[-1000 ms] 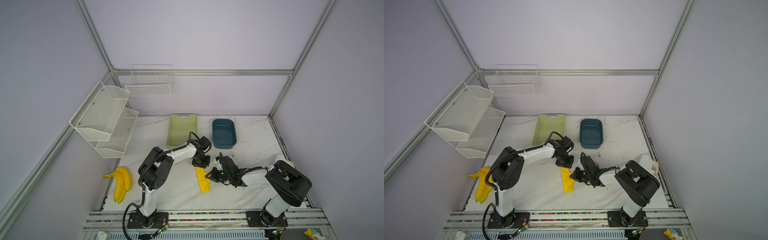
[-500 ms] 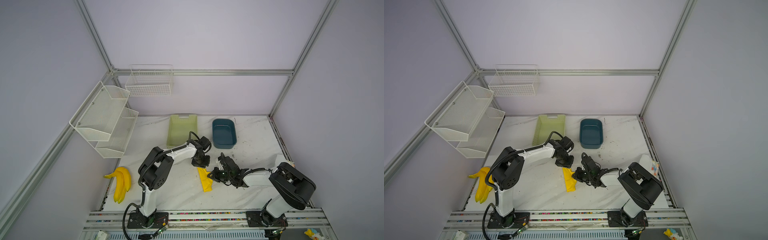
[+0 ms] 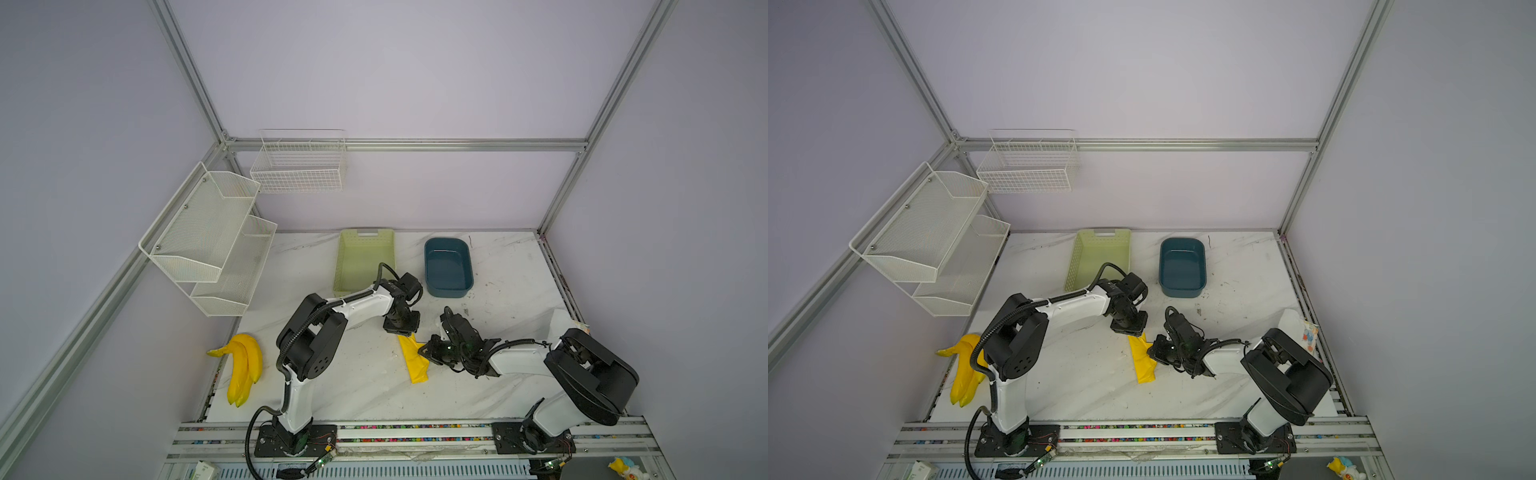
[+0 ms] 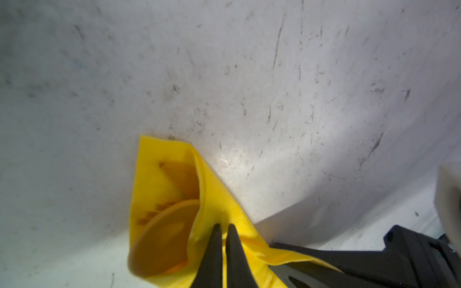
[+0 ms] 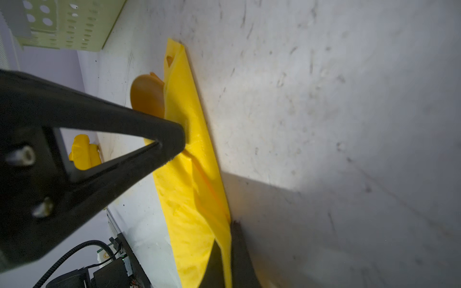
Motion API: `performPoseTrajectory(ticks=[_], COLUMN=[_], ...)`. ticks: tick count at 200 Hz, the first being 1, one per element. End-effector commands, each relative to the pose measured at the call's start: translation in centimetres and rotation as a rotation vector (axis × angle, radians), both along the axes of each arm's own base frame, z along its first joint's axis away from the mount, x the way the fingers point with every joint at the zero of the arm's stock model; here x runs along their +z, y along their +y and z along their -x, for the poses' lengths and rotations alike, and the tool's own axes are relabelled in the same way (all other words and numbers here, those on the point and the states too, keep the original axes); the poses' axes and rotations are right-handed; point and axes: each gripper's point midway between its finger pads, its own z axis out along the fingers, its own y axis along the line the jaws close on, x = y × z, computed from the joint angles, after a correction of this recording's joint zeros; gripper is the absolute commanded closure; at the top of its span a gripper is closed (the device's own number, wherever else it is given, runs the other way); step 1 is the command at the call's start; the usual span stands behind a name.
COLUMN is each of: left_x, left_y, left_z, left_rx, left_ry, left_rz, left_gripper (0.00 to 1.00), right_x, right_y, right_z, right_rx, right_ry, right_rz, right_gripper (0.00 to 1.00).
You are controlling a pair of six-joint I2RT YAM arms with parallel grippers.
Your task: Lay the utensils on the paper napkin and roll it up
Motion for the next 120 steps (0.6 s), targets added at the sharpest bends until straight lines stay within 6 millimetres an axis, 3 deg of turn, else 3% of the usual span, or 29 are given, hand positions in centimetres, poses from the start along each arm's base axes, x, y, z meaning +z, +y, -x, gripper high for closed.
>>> performPoseTrajectory(ticks=[1, 120], left_x=[0.28, 0.55], left_y=[0.51, 0.54], left_z=[0.45, 0.33], left_rx=[-0.01, -0.009], left_ry=[-0.004, -0.013], left_rz=[-0.001, 0.0], left_gripper=[0.92, 0.92], right_x=[-1.07, -1.68], right_y=[-1.33, -1.76], right_z=[0.64, 0.7], right_rx=[-0.037, -0.051], right_ry=[0.034, 0.05], right_rz=[0.054, 0.083], right_gripper=[0.95, 1.0])
